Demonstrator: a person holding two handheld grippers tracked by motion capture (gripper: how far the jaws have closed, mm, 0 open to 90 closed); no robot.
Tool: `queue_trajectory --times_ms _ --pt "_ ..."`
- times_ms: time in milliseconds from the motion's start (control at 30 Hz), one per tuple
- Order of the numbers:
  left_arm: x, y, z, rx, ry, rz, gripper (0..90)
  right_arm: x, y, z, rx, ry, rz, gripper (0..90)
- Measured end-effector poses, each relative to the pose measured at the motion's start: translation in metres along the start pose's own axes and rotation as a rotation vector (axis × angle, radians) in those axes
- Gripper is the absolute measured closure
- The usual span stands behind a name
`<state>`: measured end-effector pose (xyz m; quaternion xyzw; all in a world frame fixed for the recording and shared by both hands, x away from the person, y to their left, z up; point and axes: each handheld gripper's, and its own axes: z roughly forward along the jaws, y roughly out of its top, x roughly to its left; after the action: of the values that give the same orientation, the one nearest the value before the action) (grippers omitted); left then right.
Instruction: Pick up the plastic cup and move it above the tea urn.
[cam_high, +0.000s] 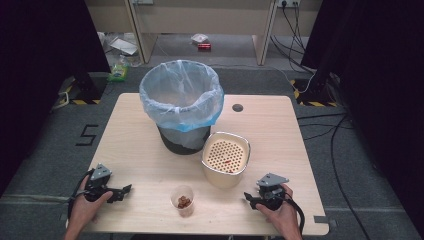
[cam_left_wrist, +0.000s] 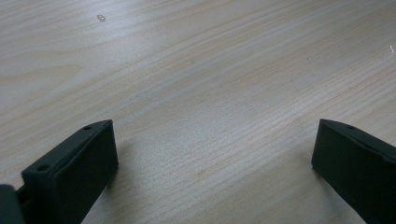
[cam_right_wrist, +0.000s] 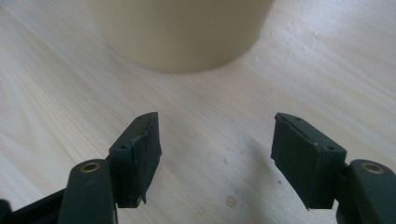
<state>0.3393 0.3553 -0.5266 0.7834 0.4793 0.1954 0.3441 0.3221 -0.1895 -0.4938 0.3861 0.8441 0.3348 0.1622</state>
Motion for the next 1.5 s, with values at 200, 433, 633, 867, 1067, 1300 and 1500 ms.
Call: queue_trajectory --times_ms 200,433,633,867,1067,1300,1500 --pt "0.0 0.0 0.0 0.0 0.0 0.0 0.0 0.029 -0.001 -0.008 -0.055 0.074 -0.02 38.4" --pt "0.0 0.0 0.0 0.0 0.0 0.0 0.0 0.051 0.01 -0.01 -0.113 0.117 -0.052 40.6" --pt "0.0 0.0 0.0 0.0 0.0 0.0 0.0 0.059 0.015 -0.01 -0.115 0.15 -0.064 42.0" --pt "0.0 0.0 0.0 0.001 0.0 0.0 0.0 0.075 0.027 -0.011 -0.139 0.188 -0.095 43.4" --pt "0.0 0.0 0.0 0.001 0.0 0.001 0.0 0.083 0.038 -0.009 -0.154 0.208 -0.114 44.2" --pt "0.0 0.0 0.0 0.001 0.0 0.001 0.0 0.091 0.055 -0.007 -0.161 0.223 -0.154 45.2" --pt "0.0 0.0 0.0 0.0 0.0 0.001 0.0 0.1 0.064 -0.002 -0.162 0.24 -0.177 46.2"
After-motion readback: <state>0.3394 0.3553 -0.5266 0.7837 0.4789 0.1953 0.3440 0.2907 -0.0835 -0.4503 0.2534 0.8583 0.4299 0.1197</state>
